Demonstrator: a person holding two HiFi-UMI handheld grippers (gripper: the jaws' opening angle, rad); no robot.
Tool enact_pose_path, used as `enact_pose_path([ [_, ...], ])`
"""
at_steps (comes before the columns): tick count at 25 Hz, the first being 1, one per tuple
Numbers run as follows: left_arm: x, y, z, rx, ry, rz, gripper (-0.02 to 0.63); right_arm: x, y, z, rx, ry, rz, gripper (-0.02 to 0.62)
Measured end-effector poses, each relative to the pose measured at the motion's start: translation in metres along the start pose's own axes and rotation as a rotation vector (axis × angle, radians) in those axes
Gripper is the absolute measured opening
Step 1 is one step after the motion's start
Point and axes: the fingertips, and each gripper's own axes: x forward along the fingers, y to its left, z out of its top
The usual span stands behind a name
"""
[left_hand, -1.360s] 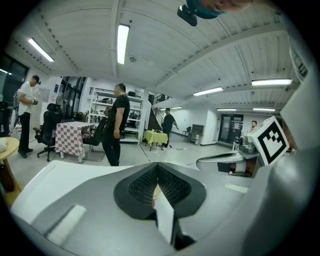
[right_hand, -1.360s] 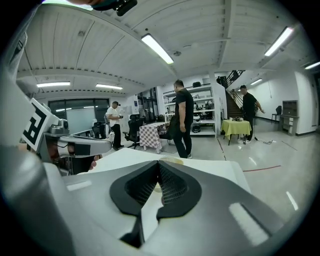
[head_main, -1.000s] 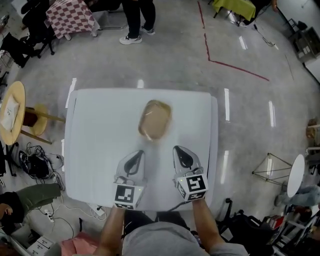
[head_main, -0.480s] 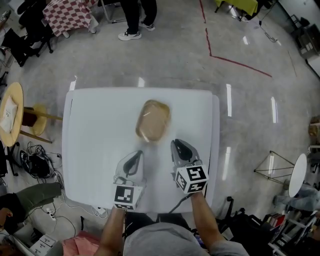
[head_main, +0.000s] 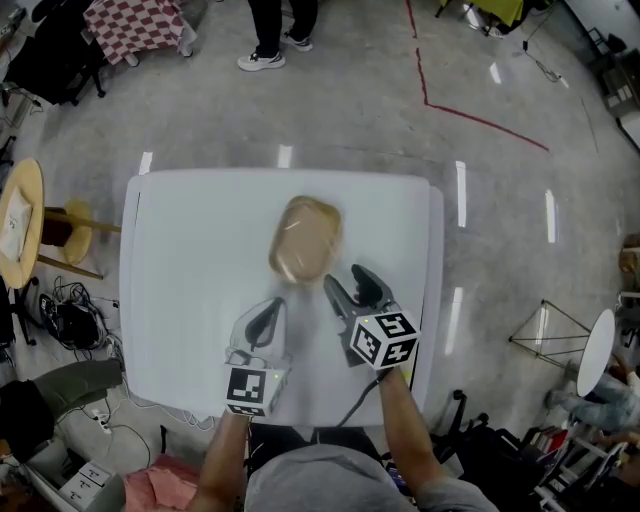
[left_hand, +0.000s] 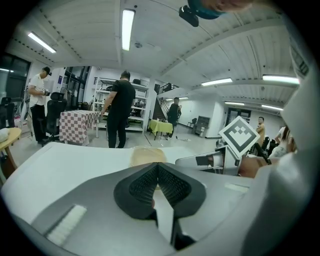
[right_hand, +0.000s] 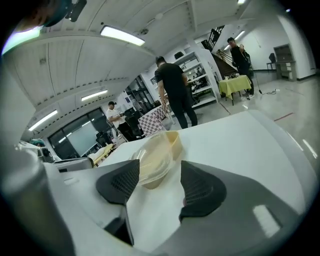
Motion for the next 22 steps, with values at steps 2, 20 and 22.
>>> enact_pose_path([
  [2,0.001,0.001,-0.001,-0.001,0.005,0.002,0.011,0.006,-0.001,-0.001,0.016,0.006,0.008,0.269],
  [20,0.001,0.008,-0.014,0.000,0.041,0.030,0.011,0.015,-0.005,-0.003,0.046,0.024,0.016,0.142],
  [22,0.000,0.008,-0.012,0.000,0.038,0.027,0.012,0.014,-0.006,-0.001,0.055,0.014,0.009,0.111],
])
